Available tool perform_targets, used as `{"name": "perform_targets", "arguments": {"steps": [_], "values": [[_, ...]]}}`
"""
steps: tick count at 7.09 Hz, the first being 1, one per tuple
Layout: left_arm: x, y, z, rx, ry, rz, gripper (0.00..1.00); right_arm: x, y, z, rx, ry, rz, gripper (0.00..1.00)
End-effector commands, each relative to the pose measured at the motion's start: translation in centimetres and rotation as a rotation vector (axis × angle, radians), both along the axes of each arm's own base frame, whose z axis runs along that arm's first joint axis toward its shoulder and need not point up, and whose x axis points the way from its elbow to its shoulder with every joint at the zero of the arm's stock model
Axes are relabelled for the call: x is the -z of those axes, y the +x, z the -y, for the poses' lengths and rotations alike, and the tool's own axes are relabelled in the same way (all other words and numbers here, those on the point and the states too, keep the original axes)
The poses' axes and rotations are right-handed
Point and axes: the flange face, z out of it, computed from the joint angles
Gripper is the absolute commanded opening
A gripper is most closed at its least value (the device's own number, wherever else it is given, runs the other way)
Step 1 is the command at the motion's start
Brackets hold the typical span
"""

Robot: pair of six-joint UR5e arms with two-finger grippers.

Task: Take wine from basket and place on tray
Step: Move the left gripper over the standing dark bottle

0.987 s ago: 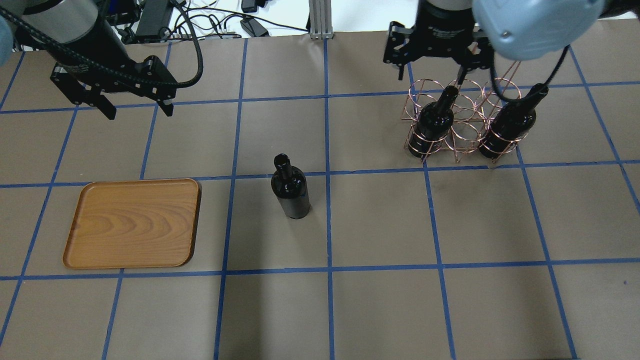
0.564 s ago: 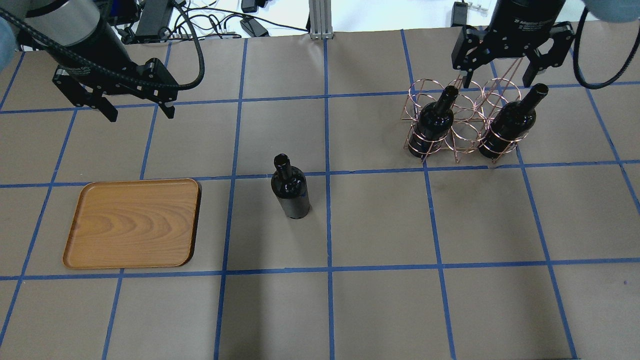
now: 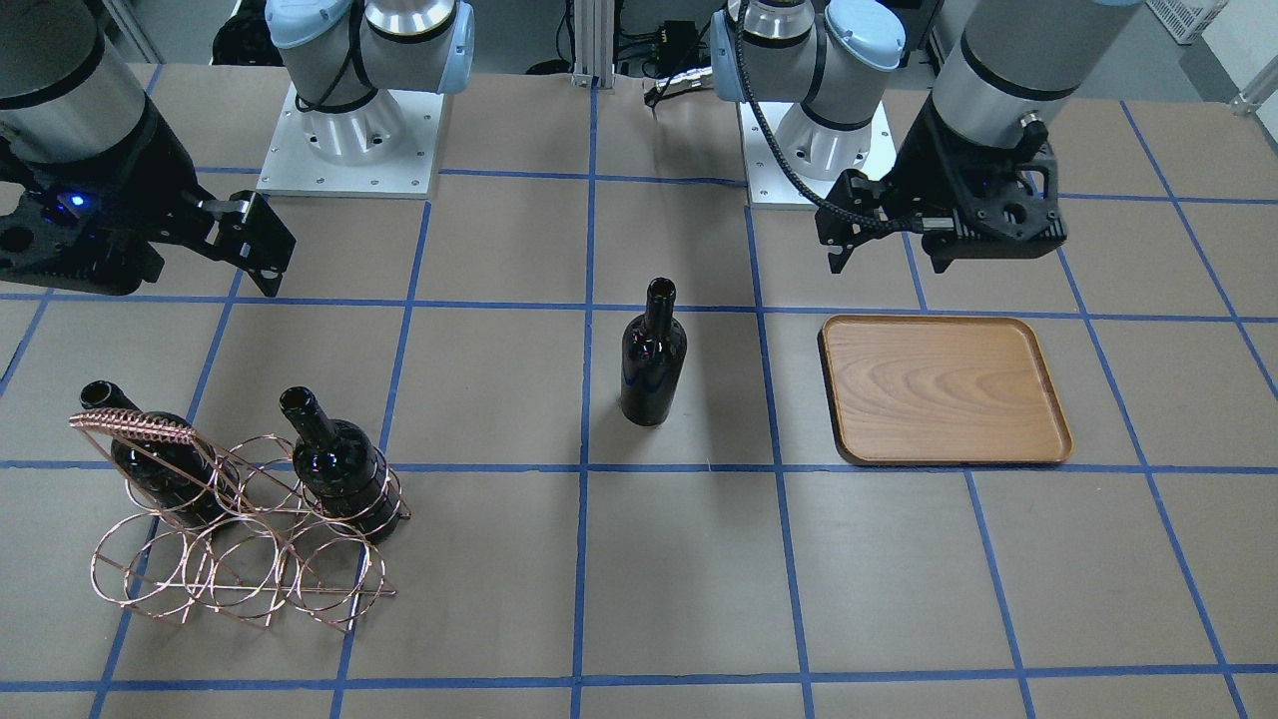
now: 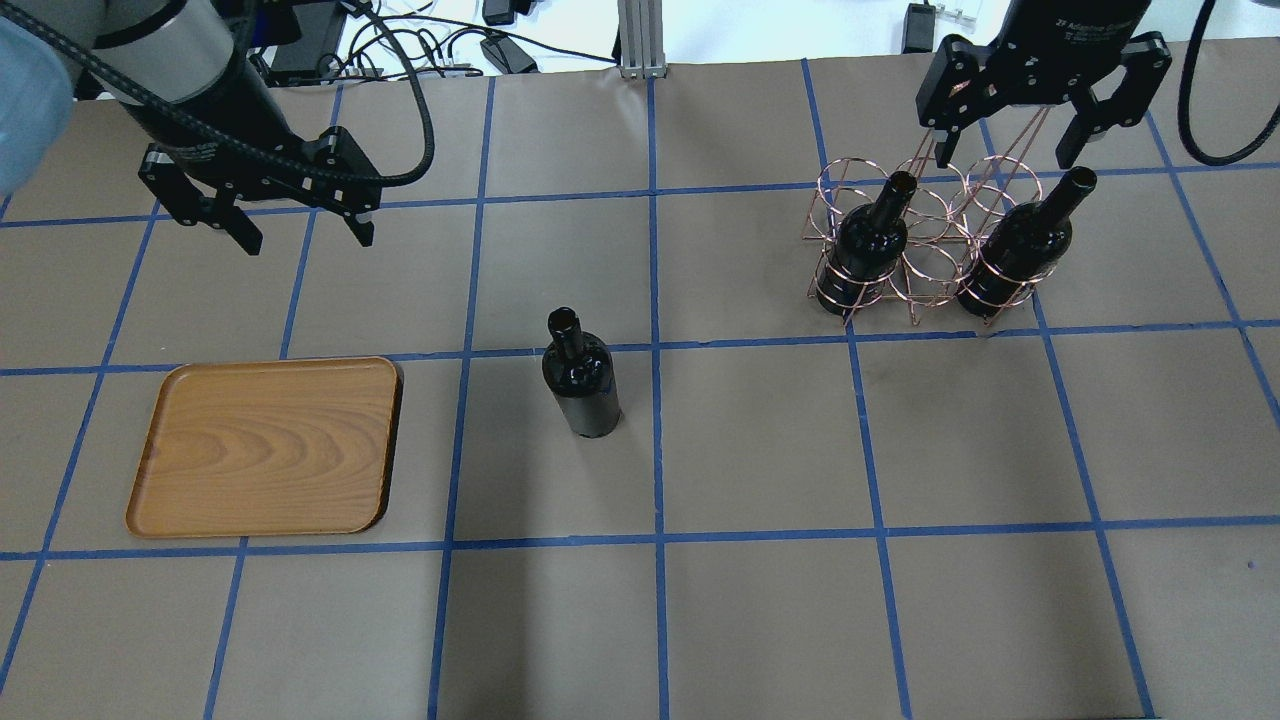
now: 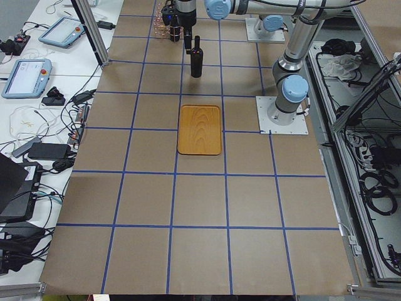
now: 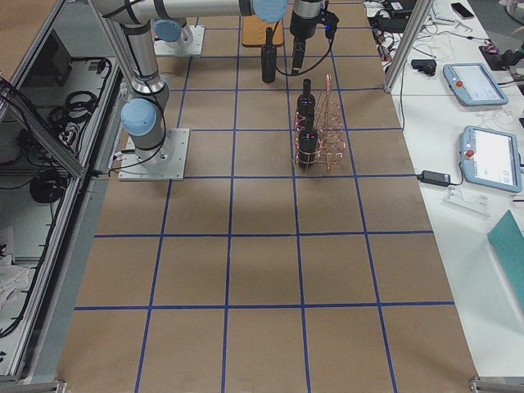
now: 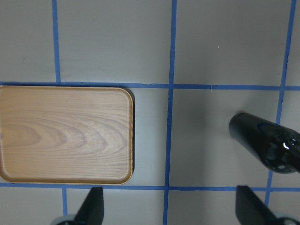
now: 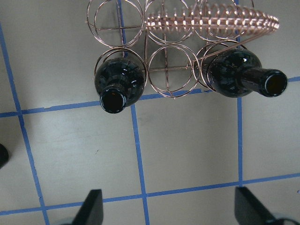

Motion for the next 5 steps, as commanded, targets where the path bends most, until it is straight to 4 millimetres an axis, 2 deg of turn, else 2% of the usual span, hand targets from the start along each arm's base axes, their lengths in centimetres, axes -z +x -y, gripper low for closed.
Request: {"name": "perform_targets", "arguments": {"steps": [1,2,4,5], "values": [[1.0,-5.8,-1.3,0.008,0.012,0.007,1.0,0.1,0.3,-0.3,-0.003,0.006,0.003,1.0],[1.9,-7.4,-1.9,-0.006,0.027,0.01,1.0,-0.1,0.5,-2.0,-0.005,0.007,0.003,0.99],[3.0,-9.0,-2.6,-0.008,0.018,-0.001,1.0,1.4,0.8,-5.8,-0.005,0.029,0.006,0.97],[3.4,-10.2,-3.1,-0.013,0.022,-0.005,1.0,1.7,0.8,-5.6,-0.005,-0.006,0.004,0.97]]}}
